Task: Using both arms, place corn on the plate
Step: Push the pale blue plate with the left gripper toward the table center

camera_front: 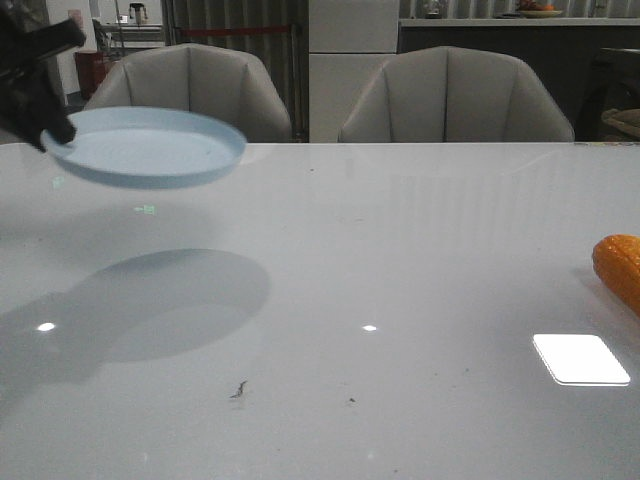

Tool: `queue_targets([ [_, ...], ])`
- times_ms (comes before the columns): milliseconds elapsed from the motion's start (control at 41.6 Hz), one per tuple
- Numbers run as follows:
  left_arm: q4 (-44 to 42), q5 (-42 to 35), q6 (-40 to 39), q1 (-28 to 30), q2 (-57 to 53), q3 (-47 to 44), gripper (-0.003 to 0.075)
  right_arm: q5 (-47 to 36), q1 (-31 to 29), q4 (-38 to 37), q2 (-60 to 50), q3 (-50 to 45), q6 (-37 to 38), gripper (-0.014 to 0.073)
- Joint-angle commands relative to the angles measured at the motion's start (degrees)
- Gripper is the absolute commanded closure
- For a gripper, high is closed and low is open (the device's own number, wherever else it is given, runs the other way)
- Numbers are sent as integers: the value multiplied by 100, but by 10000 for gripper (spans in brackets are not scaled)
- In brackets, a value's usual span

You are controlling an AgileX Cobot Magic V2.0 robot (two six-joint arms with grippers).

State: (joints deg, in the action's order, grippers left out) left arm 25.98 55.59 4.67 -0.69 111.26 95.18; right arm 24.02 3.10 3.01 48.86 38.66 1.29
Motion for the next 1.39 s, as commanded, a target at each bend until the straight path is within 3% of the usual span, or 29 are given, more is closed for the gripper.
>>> queue_targets([
  [0,587,7,-13,-345,-311,497,617,-422,7,46,-18,189,-7,230],
  [360,661,-130,-13,-1703,-153,640,617,-298,7,45,-18,189,-7,230],
  [600,651,-79,-13,-2217,362,640,617,-59,7,45,-18,189,-7,230],
  [816,513,354,-52,-2355,802,640,617,-57,7,45,-18,189,-7,230],
  [960,-174,494,-467,-2355,948,640,617,-57,7,45,-18,189,-7,230],
  [1273,-423,534,-184,-2355,1130,640,609,-82,7,45,-18,189,-7,230],
  [1369,-423,565,-93,-2355,1130,640,571,-82,7,45,-18,189,-7,230],
])
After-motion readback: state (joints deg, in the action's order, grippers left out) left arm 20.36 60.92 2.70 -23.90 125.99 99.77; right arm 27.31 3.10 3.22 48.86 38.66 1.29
